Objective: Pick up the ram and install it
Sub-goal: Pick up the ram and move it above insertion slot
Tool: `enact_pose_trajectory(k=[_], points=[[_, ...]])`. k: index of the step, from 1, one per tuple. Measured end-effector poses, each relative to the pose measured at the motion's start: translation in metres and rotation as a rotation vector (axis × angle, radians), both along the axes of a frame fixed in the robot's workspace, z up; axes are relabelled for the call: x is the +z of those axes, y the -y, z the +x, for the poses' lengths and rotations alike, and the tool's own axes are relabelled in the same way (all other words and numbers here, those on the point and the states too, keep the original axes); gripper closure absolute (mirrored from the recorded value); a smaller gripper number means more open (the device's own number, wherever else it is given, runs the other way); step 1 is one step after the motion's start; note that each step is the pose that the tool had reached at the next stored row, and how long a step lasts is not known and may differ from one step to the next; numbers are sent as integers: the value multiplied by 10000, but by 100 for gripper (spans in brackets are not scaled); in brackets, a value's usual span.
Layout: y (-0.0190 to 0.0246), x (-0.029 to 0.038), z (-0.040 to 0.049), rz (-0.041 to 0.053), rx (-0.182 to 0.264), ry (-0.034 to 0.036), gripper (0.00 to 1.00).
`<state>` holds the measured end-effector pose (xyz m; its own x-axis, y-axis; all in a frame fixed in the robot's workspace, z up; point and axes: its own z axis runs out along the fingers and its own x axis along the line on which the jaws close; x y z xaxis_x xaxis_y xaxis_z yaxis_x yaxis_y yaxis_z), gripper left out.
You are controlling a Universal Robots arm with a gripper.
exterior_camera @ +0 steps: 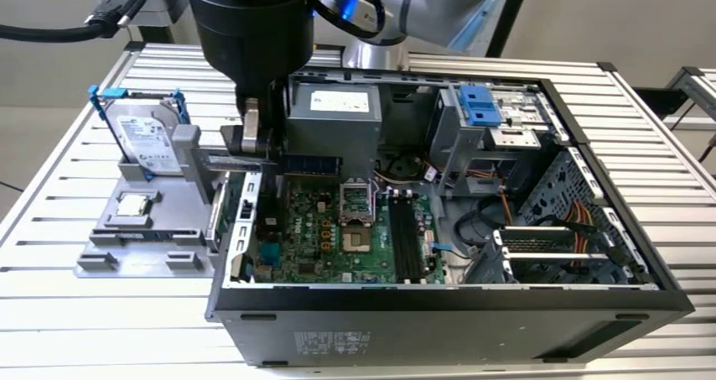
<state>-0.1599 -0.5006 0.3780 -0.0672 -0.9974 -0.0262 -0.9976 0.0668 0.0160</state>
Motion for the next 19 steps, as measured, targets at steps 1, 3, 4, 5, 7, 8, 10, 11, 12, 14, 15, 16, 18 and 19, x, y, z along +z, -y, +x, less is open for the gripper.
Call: enact_pose_trajectory(k=[1, 3, 4, 5, 7, 8, 10, 11, 12, 14, 15, 16, 18, 19], points=[[0, 0, 14, 0, 0, 0, 100], [0, 0, 40, 0, 0, 0, 100], [0, 0, 54, 0, 0, 0, 100], [0, 0, 67, 0, 0, 0, 100], [0, 1, 95, -1, 0, 0, 100], [0, 0, 110, 0, -1, 0, 100], [0, 1, 136, -1, 0, -1, 100], [0, 0, 150, 0, 0, 0, 100], [0, 0, 163, 0, 0, 0, 100], [0, 0, 189, 0, 0, 0, 100], [0, 0, 204, 0, 0, 0, 100], [0, 0, 218, -1, -1, -1, 100], [0, 0, 250, 0, 0, 0, 100], [0, 0, 266, 0, 0, 0, 100]])
